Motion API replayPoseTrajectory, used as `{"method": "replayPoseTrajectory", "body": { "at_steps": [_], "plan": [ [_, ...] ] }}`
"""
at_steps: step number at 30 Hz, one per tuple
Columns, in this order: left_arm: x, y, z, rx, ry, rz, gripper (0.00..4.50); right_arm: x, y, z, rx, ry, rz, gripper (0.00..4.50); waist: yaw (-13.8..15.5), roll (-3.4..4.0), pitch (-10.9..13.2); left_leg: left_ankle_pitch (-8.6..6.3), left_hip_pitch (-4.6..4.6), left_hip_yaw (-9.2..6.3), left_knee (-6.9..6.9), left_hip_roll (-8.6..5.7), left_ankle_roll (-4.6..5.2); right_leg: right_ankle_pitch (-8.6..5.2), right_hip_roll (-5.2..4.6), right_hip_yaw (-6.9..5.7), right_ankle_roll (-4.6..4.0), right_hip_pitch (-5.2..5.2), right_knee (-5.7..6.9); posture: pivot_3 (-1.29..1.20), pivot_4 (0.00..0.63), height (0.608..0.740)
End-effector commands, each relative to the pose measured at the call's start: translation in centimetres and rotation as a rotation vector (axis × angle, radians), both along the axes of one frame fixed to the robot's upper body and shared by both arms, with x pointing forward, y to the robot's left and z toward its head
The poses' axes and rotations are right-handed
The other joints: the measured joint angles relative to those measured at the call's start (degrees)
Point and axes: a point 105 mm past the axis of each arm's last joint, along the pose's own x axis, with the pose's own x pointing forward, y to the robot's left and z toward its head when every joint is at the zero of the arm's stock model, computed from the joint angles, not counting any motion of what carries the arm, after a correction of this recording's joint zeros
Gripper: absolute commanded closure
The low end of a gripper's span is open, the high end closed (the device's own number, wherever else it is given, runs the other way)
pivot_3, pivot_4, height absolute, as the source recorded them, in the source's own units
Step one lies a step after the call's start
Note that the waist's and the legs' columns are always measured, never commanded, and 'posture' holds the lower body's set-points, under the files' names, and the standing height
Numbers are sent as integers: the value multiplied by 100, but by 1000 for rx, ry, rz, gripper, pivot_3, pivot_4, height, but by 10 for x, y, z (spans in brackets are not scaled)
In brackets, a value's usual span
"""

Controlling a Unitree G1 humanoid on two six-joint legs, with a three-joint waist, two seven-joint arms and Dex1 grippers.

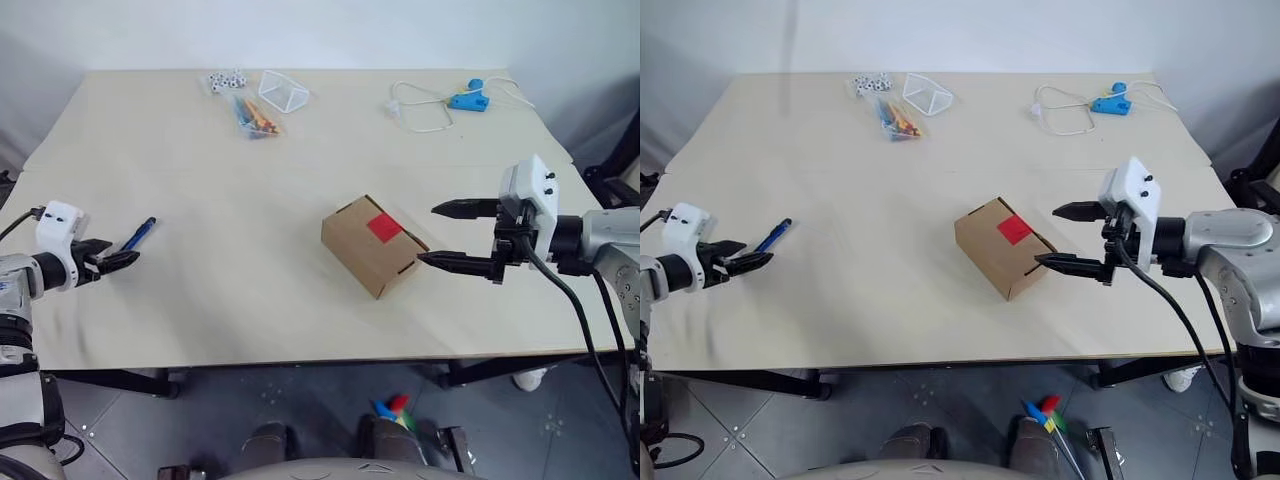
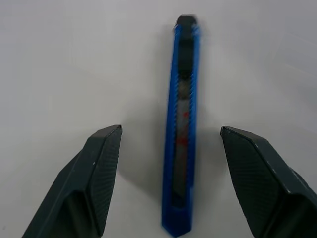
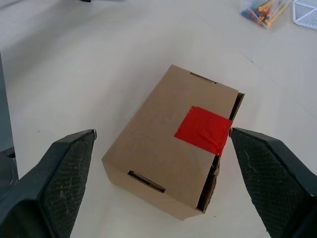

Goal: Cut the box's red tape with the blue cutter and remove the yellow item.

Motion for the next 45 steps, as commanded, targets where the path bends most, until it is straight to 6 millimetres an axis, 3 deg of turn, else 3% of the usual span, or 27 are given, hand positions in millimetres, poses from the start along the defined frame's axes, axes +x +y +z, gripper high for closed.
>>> {"method": "replayPoseTrajectory", "body": {
  "at_steps": [1,7,11,18,22,27,30,40,45],
  "plan": [
    [-4,7,-6,26,68,21,1153,-5,0,12,-10,-45,11,0,0,0,0,0,0,0,0,0,0,0,0,0,0,0,1,0,150,740],
    [-9,4,-20,23,179,3,1153,-3,1,15,-10,-52,12,0,-6,0,-1,0,12,12,0,0,0,0,0,13,0,0,9,0,150,740],
    [-10,3,-23,0,212,18,1953,-2,1,17,-10,-60,11,0,-7,2,-2,0,17,19,0,0,0,0,0,23,0,0,12,0,150,740],
    [-11,4,-21,7,203,10,3951,-1,-2,19,-17,-73,-2,0,-6,3,-2,0,19,22,0,0,1,0,-1,30,0,-1,16,0,150,740],
    [-11,-1,-18,40,200,-51,4087,0,-3,19,-18,-75,-3,0,-8,3,-2,0,22,28,0,0,1,0,-1,36,0,-3,17,0,150,740],
    [-7,-36,-2,141,136,-299,4087,-2,-2,21,-20,-82,2,0,9,3,-2,-1,19,31,0,0,3,0,-2,41,0,-7,17,0,150,740],
    [-9,-71,7,222,77,-478,4087,-6,3,23,-21,-89,24,0,18,2,-2,-1,17,30,2,-1,3,0,-5,43,0,-7,17,0,150,740],
    [-22,-165,12,387,-86,-890,4087,-27,35,19,-22,-98,120,0,7,-1,0,-2,10,29,5,2,4,0,-2,43,0,-13,15,0,150,740],
    [-37,-194,6,438,-128,-1062,4087,-41,43,7,-23,-60,147,0,11,-1,0,-2,8,30,4,3,4,0,-2,44,0,-15,13,0,150,740]
  ]
}}
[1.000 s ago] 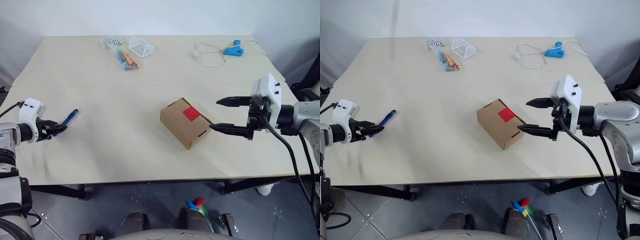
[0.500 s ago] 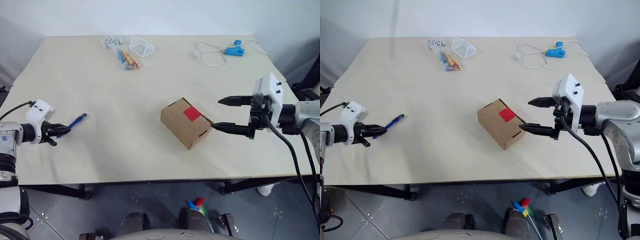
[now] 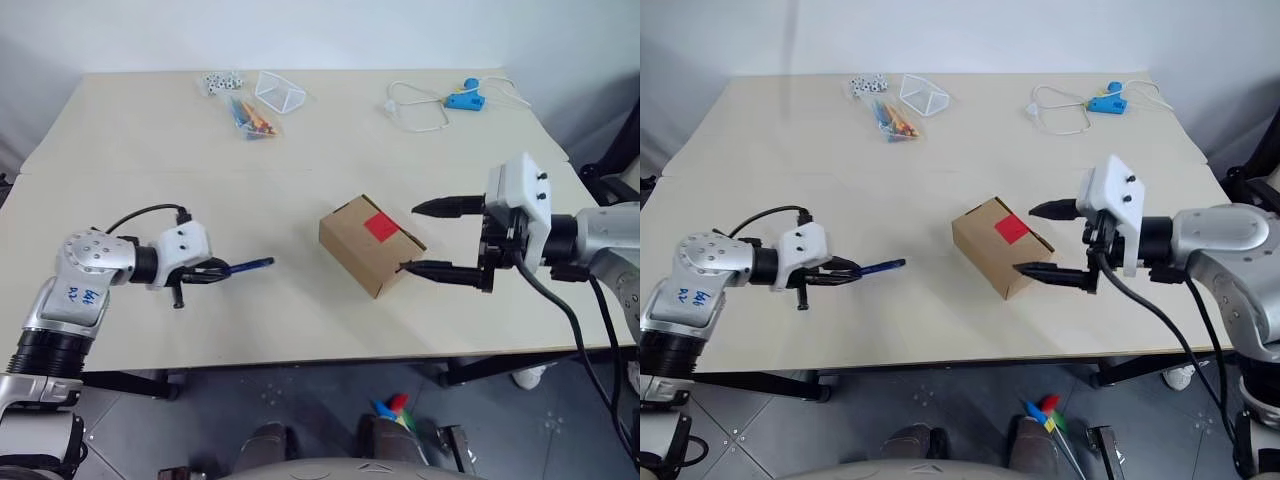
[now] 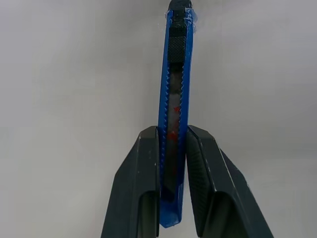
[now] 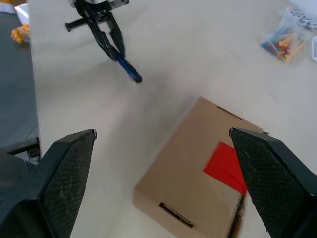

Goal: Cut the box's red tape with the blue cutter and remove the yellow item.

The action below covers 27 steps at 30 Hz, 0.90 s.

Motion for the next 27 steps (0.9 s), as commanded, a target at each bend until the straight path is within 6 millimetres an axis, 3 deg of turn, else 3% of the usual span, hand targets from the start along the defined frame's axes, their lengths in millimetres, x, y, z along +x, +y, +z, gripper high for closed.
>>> {"method": "replayPoseTrajectory", "body": {
  "at_steps": [1,7,14,19,27],
  "plan": [
    [-11,-22,2,17,-36,-129,4087,-14,10,-2,1,-7,44,0,3,-1,0,0,0,0,0,0,0,0,0,0,0,0,0,0,150,740],
    [-32,-51,-13,67,-8,-275,4087,-32,31,-31,-84,56,102,0,11,-1,0,-1,0,-5,3,0,2,0,-1,4,0,0,-2,0,150,740],
    [-47,-58,-31,100,50,-326,4087,-37,64,-57,-170,67,173,0,-3,-1,0,-1,1,-41,7,2,2,0,1,12,-1,-2,-2,0,150,740],
    [-50,-54,-45,177,69,-313,4088,-33,79,-71,-230,44,195,1253,11,0,0,-1,1,-44,9,1,2,0,1,12,-1,-1,0,0,150,740],
    [-61,-55,-53,173,87,-283,4088,-24,95,-87,-296,10,202,4114,-4,5,-4,-1,5,-43,8,3,3,-1,2,14,-1,-1,3,0,150,740]
  ]
}}
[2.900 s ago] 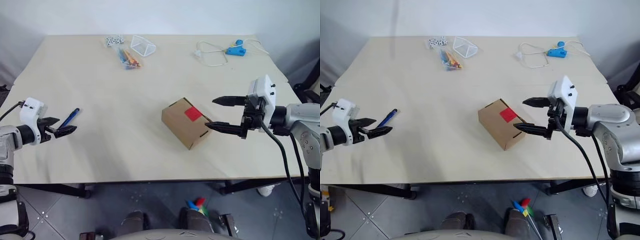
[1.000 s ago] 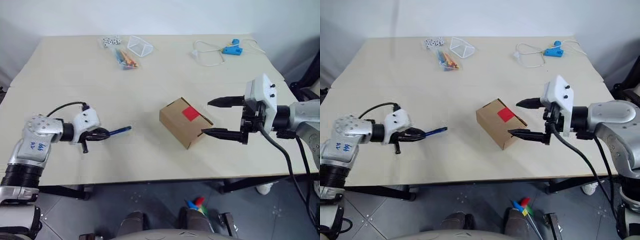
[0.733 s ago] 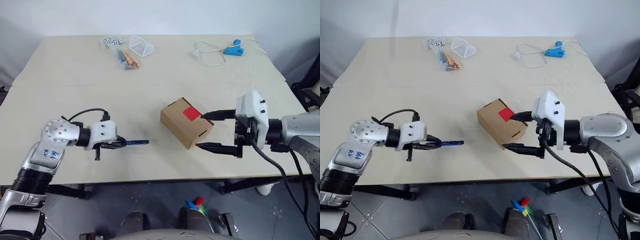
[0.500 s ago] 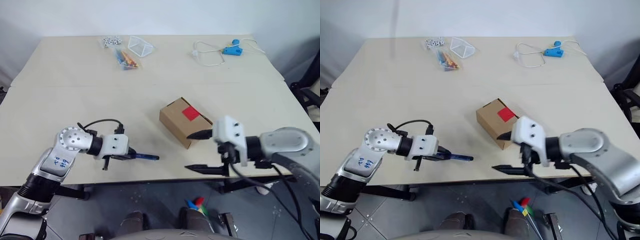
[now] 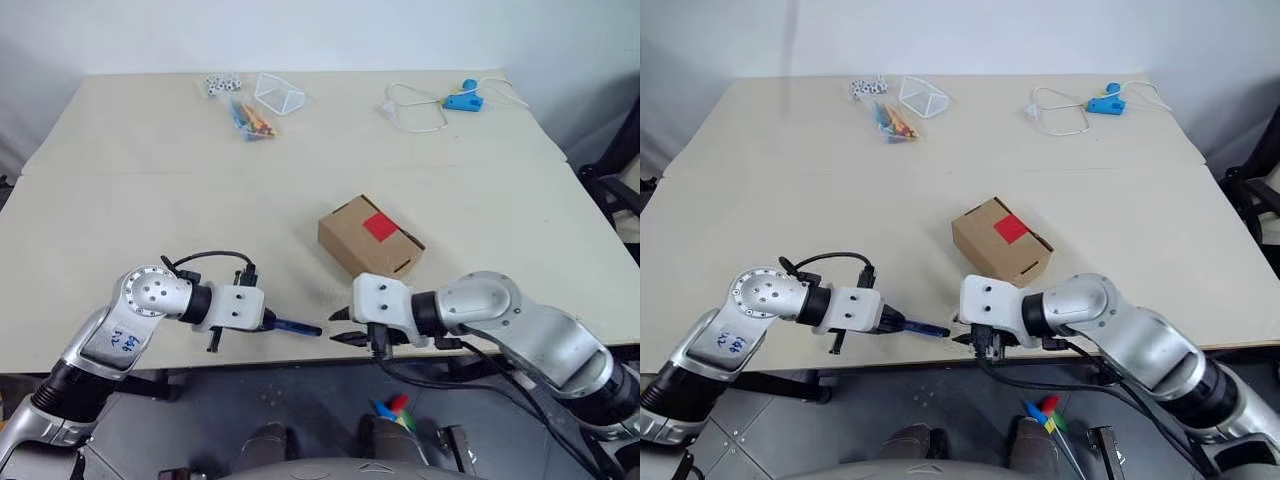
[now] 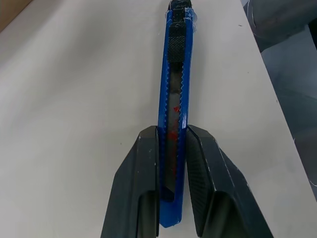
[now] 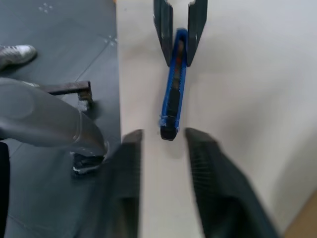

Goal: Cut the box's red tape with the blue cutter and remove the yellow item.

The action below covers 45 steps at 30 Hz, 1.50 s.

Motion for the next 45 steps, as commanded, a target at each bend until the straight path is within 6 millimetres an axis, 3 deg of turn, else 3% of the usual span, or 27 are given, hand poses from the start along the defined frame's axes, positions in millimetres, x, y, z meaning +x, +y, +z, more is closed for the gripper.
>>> {"method": "replayPoseTrajectory", "body": {
  "at_steps": [1,11,24,36,45],
  "plan": [
    [-15,2,-22,54,70,3,4088,2,7,1,-9,-47,20,4348,-1,1,0,0,0,0,0,0,0,0,0,0,0,0,0,0,150,740],
    [-23,-2,-25,17,85,28,4088,16,16,-17,-50,-84,27,4436,2,3,-2,0,1,1,0,0,0,0,0,0,0,1,1,0,150,740],
    [-20,-7,-24,-26,88,47,4088,8,27,-25,-27,-47,71,4436,21,5,-4,0,2,-2,0,-2,0,0,-1,-1,0,5,1,0,150,740],
    [-20,-11,-21,-40,85,31,4088,20,30,-38,-30,-54,40,4436,21,9,-7,0,5,-3,0,-3,0,0,-1,-1,0,8,1,0,150,740],
    [-21,-12,-19,-46,84,29,4088,19,53,-44,27,-26,55,4436,15,14,-10,0,6,-3,0,-3,0,0,0,-1,0,10,2,0,150,740]
  ]
}}
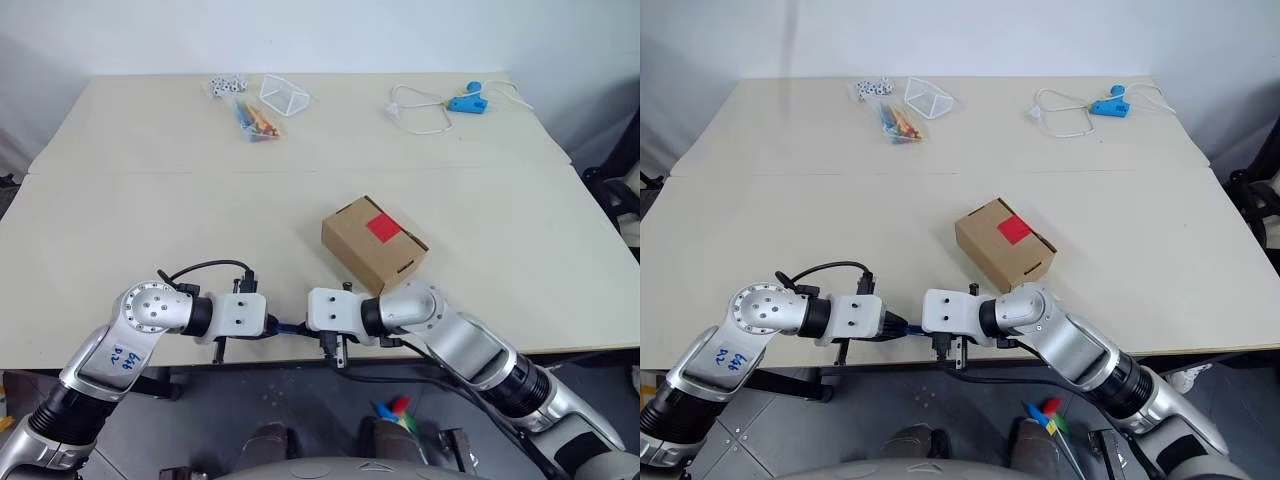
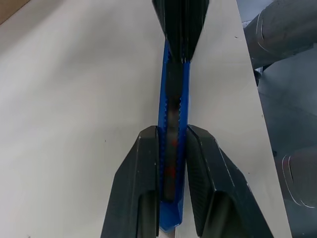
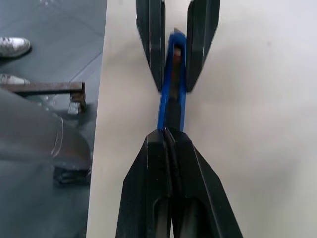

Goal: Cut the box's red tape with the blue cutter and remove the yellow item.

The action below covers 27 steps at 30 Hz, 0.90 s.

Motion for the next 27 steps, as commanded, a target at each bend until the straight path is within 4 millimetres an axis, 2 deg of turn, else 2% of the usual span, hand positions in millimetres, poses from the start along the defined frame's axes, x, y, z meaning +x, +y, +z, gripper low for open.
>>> {"method": "replayPoseTrajectory", "body": {
  "at_steps": [1,10,16,19,22,25,27],
  "plan": [
    [-11,-7,-14,2,71,-39,4088,-1,7,-6,7,6,1,4436,0,1,-1,0,0,0,0,0,0,0,0,0,0,0,1,0,150,740],
    [-10,-8,-13,-2,68,-35,4088,2,22,-5,59,25,-13,4436,-9,7,-5,0,3,0,0,1,0,0,1,1,0,1,4,0,150,740],
    [-5,-7,-13,-2,61,-27,4088,5,23,-6,66,27,-29,4436,-8,7,-5,0,4,-1,0,0,0,0,0,1,0,1,4,0,150,740],
    [-3,-7,-13,-3,57,-22,4088,7,23,-1,81,18,-35,4436,-3,7,-6,0,4,0,0,0,0,0,1,2,-1,1,5,0,150,740],
    [4,-3,-11,-9,43,-8,4088,9,20,14,127,16,-44,4436,2,7,-6,1,4,-1,0,-1,0,0,0,2,-1,2,5,0,150,740],
    [16,3,-5,-41,3,21,4088,10,14,44,249,25,-61,4436,1,7,-5,1,3,-1,0,0,0,0,0,2,-1,1,4,0,150,740],
    [22,8,-2,-56,-12,36,4088,11,8,58,293,44,-80,4436,-3,8,-5,1,3,-2,0,0,0,0,1,2,-1,1,5,0,150,740]
  ]
}}
